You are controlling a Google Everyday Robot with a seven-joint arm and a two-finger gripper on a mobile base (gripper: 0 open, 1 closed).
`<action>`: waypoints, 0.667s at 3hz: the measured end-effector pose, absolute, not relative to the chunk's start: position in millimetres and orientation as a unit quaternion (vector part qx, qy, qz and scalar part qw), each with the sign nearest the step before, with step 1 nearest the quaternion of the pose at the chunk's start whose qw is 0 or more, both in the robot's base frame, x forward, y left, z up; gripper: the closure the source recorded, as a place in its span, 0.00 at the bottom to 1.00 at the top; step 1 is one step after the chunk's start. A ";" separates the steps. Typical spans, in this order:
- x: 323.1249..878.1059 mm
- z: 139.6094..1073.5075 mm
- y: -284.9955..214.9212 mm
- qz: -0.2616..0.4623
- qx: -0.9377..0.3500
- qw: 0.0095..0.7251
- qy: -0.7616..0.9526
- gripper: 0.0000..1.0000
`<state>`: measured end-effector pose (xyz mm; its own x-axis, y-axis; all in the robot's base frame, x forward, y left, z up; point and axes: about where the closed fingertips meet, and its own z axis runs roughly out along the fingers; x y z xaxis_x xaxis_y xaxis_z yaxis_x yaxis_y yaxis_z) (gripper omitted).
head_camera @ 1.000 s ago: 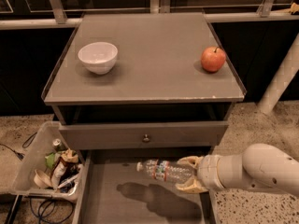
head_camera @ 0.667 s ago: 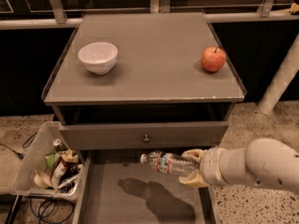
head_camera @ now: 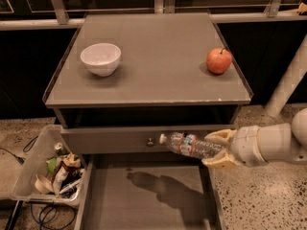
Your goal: Pick water bottle from middle drawer and place on counter
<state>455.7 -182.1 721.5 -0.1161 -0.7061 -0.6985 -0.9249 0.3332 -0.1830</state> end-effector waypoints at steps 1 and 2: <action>454.8 719.9 -181.4 0.152 -0.557 0.361 0.732 1.00; 457.1 718.0 -168.1 0.157 -0.565 0.360 0.725 1.00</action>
Offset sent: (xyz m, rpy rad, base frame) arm 0.0046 0.0278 -0.0059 0.0052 0.0021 0.0459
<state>457.1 -168.1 718.0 -0.1014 -0.7074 -0.6995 -0.9330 0.3117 -0.1800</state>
